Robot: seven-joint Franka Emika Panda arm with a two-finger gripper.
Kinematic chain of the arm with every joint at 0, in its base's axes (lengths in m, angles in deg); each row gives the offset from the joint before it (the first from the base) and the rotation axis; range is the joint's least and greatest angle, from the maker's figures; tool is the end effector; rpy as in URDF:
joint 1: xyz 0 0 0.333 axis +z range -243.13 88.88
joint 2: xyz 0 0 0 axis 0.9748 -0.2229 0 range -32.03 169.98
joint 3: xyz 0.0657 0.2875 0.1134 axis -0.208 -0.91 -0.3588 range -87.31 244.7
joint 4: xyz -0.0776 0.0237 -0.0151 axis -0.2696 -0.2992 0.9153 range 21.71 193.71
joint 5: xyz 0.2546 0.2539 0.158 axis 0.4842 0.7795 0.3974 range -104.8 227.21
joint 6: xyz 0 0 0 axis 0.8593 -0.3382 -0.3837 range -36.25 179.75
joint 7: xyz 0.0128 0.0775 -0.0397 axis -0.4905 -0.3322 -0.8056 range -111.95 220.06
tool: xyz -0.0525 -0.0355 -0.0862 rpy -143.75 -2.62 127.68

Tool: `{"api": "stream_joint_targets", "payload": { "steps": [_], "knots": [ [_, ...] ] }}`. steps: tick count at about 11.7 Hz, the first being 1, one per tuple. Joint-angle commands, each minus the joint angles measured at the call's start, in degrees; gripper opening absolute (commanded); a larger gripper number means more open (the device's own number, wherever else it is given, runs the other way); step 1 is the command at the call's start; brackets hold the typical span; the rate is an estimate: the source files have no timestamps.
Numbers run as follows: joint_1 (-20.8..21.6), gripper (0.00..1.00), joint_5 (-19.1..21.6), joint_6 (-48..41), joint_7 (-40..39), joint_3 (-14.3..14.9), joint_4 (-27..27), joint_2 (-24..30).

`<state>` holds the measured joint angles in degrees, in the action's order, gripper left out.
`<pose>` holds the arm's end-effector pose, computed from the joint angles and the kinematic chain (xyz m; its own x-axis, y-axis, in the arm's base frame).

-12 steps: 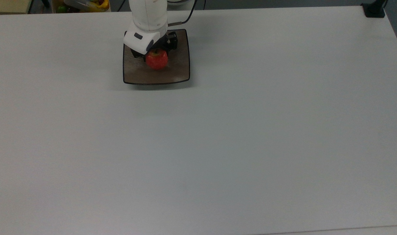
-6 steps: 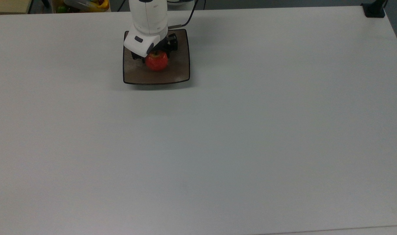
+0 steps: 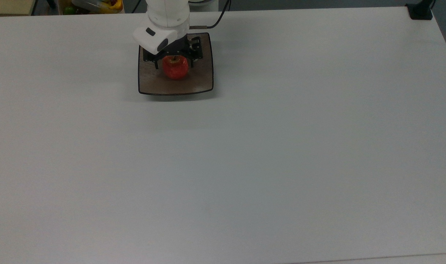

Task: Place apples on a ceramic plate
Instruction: 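Open the gripper and raise it away from the apple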

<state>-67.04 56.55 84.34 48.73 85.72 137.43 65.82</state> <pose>0.5483 0.0257 0.3934 0.9807 0.1846 -0.0652 0.1890 -0.9795 0.0691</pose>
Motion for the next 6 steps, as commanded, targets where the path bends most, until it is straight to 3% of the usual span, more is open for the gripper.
{"api": "stream_joint_targets", "payload": {
  "steps": [1, 6],
  "knots": [
    [0.55, 1.00, -0.53, -12.41, 3.22, -1.05, -11.48, 1.31],
    [0.29, 1.00, 1.39, -25.53, 8.84, -2.81, -28.64, 1.75]
  ]
}}
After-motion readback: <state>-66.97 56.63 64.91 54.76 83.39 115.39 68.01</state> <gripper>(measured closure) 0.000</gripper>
